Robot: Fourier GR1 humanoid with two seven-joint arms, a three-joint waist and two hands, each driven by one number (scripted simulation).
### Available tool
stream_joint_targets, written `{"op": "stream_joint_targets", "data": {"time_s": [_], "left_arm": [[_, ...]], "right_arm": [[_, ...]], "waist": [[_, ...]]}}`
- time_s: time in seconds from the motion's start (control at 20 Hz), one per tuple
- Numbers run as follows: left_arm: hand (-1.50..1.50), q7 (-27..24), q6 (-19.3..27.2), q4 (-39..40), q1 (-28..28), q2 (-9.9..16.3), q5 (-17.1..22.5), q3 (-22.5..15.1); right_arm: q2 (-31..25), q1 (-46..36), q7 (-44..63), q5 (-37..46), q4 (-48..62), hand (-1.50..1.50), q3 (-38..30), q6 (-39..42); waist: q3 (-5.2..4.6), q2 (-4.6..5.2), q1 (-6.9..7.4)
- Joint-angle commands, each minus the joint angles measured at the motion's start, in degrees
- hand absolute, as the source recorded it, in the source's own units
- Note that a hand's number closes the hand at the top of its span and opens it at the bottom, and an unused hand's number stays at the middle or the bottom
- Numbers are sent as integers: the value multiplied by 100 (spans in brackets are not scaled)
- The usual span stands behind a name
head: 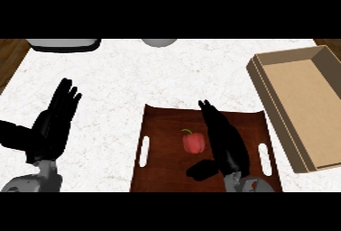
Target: Pick the bell pepper from the tray and place it in the cardboard box
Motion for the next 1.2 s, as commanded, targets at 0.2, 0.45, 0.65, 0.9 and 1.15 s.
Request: {"op": "stream_joint_targets", "data": {"time_s": [0.2,0.45,0.65,0.9,1.15], "left_arm": [[0,212,-30,583,-715,-14,-15,438],[0,274,-315,-95,-132,-25,-19,403],[0,413,-228,56,-480,-65,-71,524],[0,318,-444,163,-335,-38,-71,580],[0,-250,-282,342,-108,-465,-376,353]], "right_arm": [[131,-299,73,126,410,-150,-156,90],[134,-226,-113,81,269,-150,-365,285],[135,111,-441,68,499,-150,-207,-62],[135,342,-571,259,919,-150,164,-430],[136,-286,-521,-5,1516,-150,-62,-513]], "waist": [[-1,6,-14],[0,-1,-1],[0,0,-11],[0,0,-6],[0,3,7]]}}
